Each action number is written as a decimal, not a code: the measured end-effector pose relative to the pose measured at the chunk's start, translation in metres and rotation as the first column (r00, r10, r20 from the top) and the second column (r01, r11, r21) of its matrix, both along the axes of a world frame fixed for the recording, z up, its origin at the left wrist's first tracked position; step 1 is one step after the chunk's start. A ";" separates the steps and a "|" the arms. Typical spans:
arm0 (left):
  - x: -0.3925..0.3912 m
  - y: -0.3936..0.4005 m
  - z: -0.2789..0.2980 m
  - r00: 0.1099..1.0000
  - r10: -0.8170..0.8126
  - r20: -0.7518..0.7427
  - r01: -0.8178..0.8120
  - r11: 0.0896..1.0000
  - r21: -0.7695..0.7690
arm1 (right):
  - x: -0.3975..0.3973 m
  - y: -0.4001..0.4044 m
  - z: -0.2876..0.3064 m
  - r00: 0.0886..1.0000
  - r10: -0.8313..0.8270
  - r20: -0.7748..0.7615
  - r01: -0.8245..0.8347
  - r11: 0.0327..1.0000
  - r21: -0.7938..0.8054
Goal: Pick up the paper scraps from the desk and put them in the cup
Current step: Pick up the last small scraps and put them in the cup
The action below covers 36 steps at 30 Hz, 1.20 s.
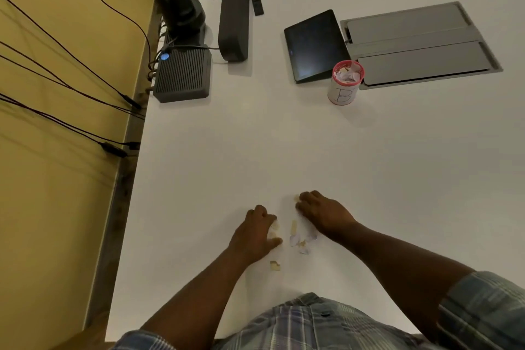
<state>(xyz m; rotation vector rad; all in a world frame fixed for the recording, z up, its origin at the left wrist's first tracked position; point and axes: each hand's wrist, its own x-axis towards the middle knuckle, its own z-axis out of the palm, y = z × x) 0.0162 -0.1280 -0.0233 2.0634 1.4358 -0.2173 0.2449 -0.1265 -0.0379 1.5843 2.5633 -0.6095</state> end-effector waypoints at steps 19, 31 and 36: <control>-0.012 -0.039 -0.011 0.985 -0.012 0.170 -0.004 0.995 0.096 | 0.006 -0.040 0.011 0.831 -0.532 -0.163 0.525 0.847 -0.088; -0.005 0.037 0.014 0.879 0.401 0.257 -0.382 0.916 -0.122 | 0.036 0.033 0.050 0.177 -0.870 -0.460 0.778 0.410 -0.476; 0.007 0.084 0.020 0.794 0.538 0.283 -0.485 0.842 -0.239 | 0.071 0.115 0.085 -0.016 -0.820 -0.572 0.781 0.347 -0.520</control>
